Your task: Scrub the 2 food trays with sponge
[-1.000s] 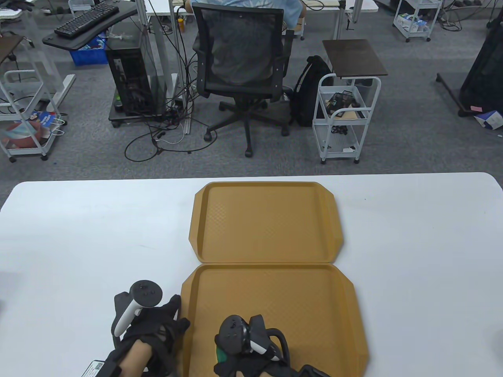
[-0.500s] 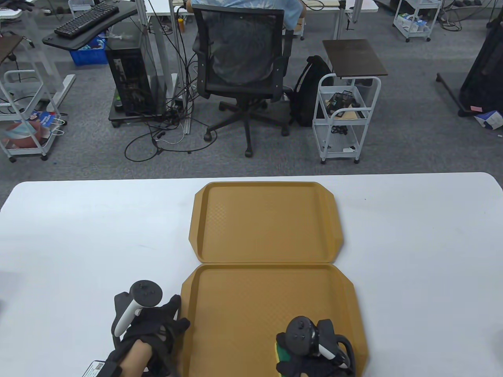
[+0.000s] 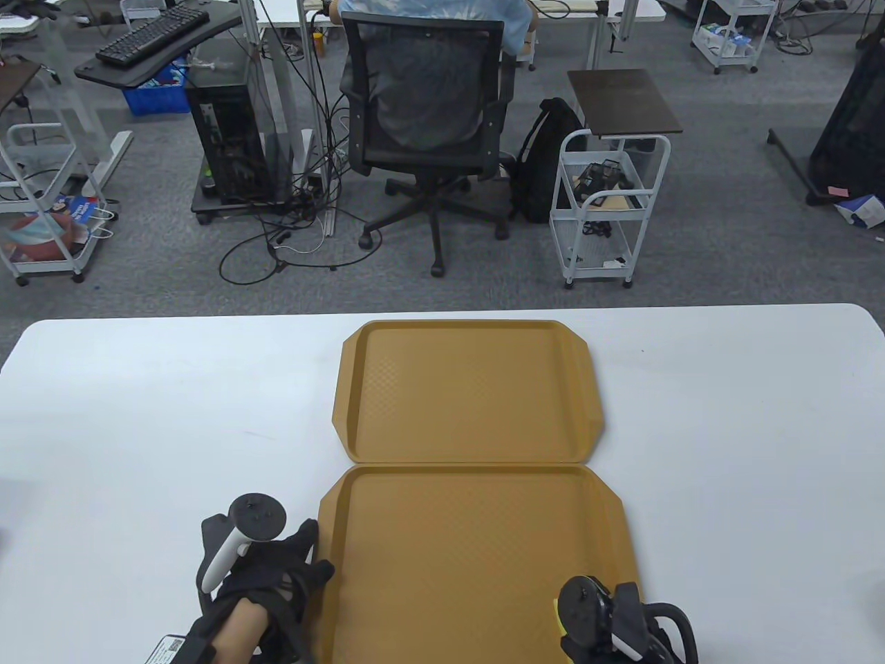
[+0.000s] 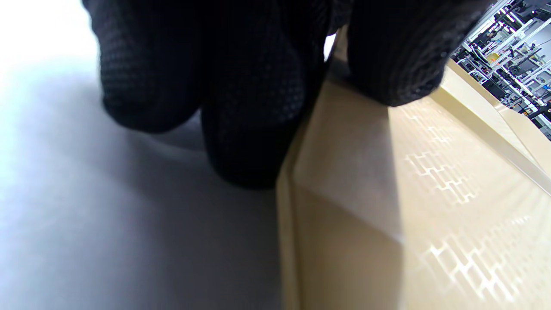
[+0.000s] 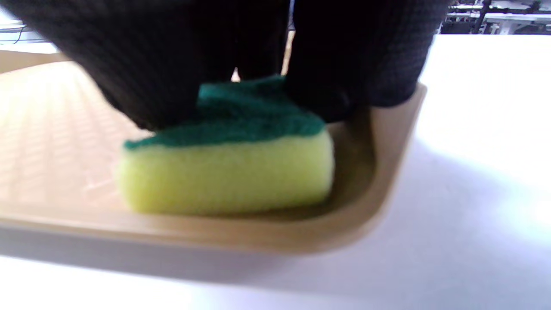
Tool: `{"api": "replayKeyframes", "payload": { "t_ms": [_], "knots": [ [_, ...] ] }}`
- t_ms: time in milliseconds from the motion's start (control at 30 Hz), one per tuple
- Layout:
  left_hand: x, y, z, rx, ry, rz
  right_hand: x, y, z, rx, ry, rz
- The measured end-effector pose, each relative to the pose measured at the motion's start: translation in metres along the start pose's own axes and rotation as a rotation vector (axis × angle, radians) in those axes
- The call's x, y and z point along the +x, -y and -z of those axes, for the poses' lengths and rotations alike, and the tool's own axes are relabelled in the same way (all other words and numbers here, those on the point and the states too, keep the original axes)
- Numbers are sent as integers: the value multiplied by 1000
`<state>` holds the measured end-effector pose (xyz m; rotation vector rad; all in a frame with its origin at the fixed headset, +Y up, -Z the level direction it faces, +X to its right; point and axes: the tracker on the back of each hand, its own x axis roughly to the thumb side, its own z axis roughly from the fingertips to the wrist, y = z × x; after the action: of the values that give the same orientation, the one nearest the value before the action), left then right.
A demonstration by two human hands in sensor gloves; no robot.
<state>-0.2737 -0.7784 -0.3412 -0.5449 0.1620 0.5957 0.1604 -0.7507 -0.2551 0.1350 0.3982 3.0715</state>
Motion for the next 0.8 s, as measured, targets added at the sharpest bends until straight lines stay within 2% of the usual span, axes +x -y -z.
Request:
{"api": "replayKeyframes", "payload": {
  "t_ms": [167, 300, 800],
  "knots": [
    [0, 0, 0, 0, 0, 10, 6, 0, 0, -48, -5, -89],
    [0, 0, 0, -1, 1, 12, 6, 3, 11, -78, -27, -111],
    [0, 0, 0, -3, 2, 12, 5, 20, 90, -198, -186, -98]
  ]
}}
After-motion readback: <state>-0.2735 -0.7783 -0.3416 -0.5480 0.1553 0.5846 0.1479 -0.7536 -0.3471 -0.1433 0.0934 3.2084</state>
